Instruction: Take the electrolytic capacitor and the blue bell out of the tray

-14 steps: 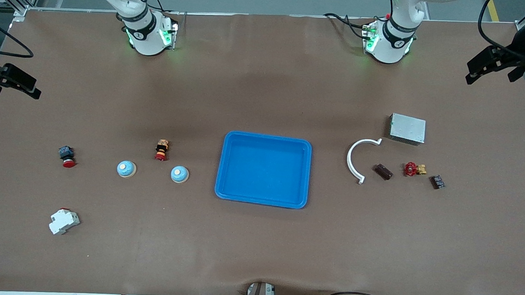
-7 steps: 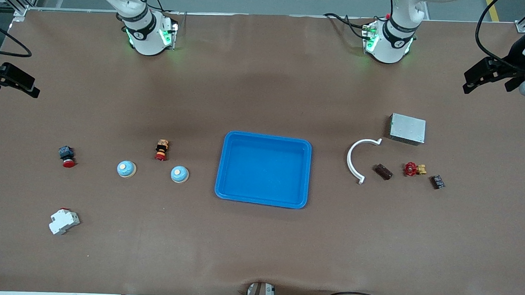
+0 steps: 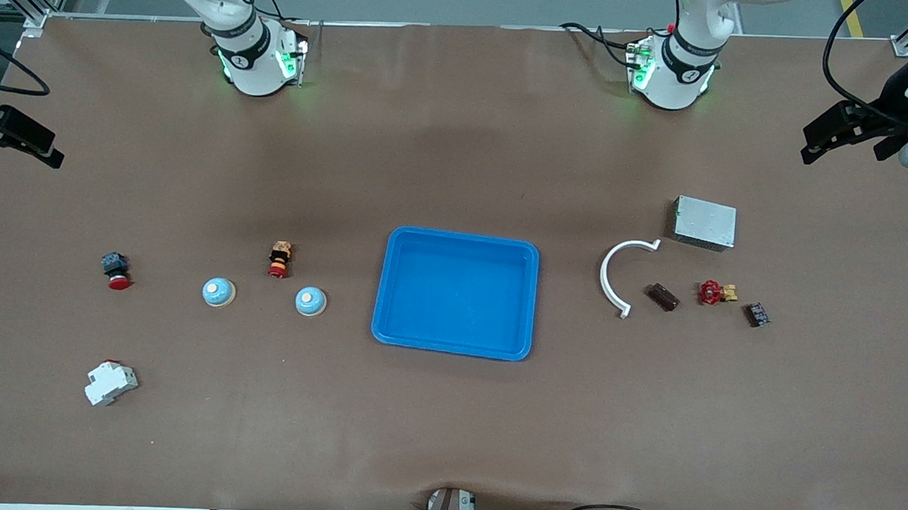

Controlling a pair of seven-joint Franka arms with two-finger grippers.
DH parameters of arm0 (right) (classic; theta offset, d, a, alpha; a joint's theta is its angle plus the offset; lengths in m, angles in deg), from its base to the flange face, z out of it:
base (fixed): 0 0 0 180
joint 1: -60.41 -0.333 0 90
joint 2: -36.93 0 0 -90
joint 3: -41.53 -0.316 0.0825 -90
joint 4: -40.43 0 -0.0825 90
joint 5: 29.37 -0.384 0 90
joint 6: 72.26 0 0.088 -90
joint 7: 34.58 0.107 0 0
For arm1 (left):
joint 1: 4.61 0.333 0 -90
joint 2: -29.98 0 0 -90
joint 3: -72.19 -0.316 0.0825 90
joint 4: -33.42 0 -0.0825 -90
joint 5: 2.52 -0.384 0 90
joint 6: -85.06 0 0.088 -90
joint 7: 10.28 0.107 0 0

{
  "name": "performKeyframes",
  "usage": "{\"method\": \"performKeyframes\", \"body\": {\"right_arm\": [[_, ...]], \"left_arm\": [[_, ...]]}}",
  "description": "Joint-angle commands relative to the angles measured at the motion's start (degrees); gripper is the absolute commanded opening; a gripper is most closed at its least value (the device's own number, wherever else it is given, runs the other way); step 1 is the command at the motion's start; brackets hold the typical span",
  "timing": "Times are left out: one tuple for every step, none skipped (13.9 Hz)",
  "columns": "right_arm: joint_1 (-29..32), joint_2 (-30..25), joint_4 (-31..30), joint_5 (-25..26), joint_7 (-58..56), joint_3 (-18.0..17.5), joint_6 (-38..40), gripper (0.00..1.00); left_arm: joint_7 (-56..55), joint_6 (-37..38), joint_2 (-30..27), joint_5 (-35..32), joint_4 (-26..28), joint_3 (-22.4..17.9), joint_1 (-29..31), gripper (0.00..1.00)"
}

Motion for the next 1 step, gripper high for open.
{"method": "performKeyframes", "body": {"right_arm": [[1.31,0.40,1.31,-0.10,0.05,-0.84,0.92,1.00]], "left_arm": [[0.96,1.10,0.55,0.21,-1.46,0.08,0.10,1.00]]}}
